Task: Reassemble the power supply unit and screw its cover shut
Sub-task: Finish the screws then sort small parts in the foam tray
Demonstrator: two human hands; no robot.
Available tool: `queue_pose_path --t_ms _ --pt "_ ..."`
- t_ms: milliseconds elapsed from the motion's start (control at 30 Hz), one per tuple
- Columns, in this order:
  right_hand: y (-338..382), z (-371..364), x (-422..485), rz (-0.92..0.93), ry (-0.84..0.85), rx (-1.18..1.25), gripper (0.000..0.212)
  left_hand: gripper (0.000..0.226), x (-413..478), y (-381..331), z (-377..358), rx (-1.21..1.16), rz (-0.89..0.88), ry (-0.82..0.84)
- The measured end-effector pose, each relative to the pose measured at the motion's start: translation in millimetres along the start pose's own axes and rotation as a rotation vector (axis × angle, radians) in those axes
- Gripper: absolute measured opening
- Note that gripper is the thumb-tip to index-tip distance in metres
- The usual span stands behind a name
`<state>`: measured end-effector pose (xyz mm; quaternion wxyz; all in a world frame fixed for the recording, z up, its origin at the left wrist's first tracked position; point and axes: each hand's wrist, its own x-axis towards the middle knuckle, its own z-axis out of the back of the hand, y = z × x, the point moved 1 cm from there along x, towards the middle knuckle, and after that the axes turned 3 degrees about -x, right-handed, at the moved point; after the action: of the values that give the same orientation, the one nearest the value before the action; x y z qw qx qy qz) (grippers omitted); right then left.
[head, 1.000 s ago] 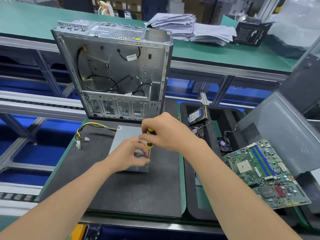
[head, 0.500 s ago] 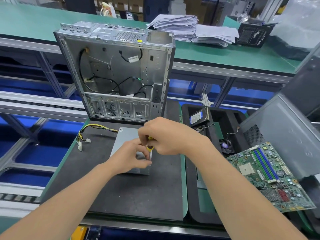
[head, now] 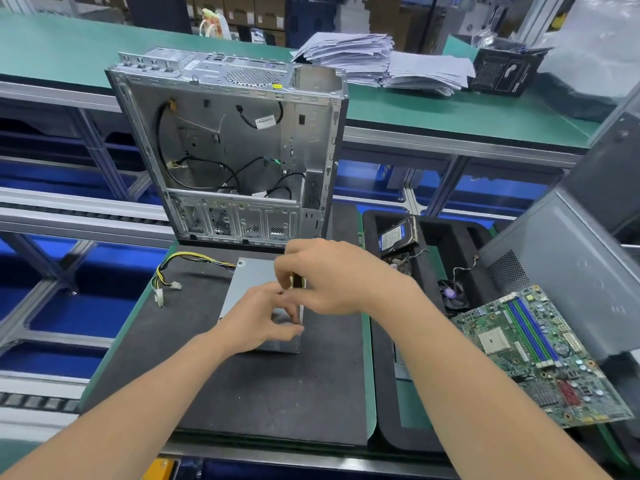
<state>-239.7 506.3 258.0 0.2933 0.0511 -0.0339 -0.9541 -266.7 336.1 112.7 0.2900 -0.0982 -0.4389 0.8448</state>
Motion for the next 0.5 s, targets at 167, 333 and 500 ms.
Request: queue_pose_path --t_ms 167,333,500 --pt "-3.2 3.7 2.2 -0.029 0.051 0.062 0.003 0.014 -0.4 -1.2 0.2 0.007 -0.034 0.008" --pt "5.1 -10.2 12.3 -0.318 -0.078 0.014 0.046 0.014 -0.5 -1.4 -0.1 0.01 0.011 0.017" --pt "8.3 -7.1 12.8 -0.409 -0.142 -0.104 0.055 0.017 -1.7 -3.0 -1.3 -0.02 0.003 0.007"
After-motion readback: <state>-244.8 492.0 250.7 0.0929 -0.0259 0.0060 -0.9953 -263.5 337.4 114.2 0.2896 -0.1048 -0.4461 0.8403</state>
